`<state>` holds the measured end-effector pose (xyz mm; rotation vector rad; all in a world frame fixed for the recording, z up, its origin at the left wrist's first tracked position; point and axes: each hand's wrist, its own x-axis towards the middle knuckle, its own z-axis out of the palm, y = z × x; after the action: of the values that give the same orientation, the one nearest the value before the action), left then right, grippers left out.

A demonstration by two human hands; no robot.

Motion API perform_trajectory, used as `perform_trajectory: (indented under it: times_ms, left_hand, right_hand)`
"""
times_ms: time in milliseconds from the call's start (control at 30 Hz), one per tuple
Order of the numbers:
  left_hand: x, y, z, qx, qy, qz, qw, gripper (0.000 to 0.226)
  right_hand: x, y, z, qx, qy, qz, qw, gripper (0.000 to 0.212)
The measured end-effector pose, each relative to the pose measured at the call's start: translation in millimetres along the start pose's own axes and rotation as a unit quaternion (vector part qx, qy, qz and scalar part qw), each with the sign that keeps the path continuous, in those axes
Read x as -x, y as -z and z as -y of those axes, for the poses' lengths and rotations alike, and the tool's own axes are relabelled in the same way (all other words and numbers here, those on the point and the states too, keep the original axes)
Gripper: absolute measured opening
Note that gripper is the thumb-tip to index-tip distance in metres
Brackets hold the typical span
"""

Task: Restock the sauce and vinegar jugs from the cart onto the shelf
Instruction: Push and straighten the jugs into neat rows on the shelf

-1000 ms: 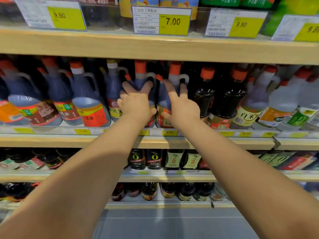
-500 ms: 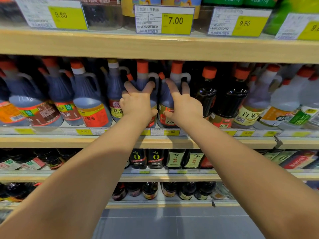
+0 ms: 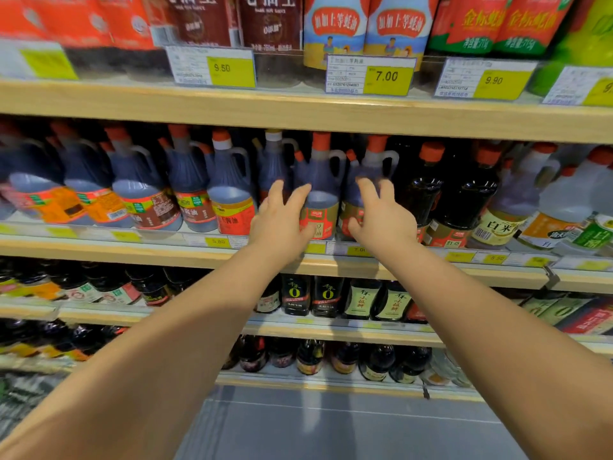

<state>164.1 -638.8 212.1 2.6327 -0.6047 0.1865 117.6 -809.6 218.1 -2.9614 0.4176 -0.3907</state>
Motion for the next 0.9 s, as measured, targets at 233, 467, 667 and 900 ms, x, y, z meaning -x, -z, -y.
perform_trajectory:
  times_ms: [233,467,667,900]
  left_hand:
    - [59,51,65,-0.001,0.041,0.006,0.999,0.075]
    - [65,68,95,-0.027,0.044,0.052,0.997,0.072]
    - [22,61,113,-0.064,0.037,0.0,0.997,0.076]
    - [-28,37,111,-0.087,-0.003,-0.067,0.994,0.072]
  right_hand:
    - [51,11,77,-0.031,0.046,-0.021,0.998,0.061]
    - [58,6,117,-0.045,0.079,-0.016,0.996,0.067]
    - [7,-14,140,-0.092,0.047,0.016,0.995,0.084]
    - [-54,-35,157,-0.077,-0.012,-0.004,0.997,0.066]
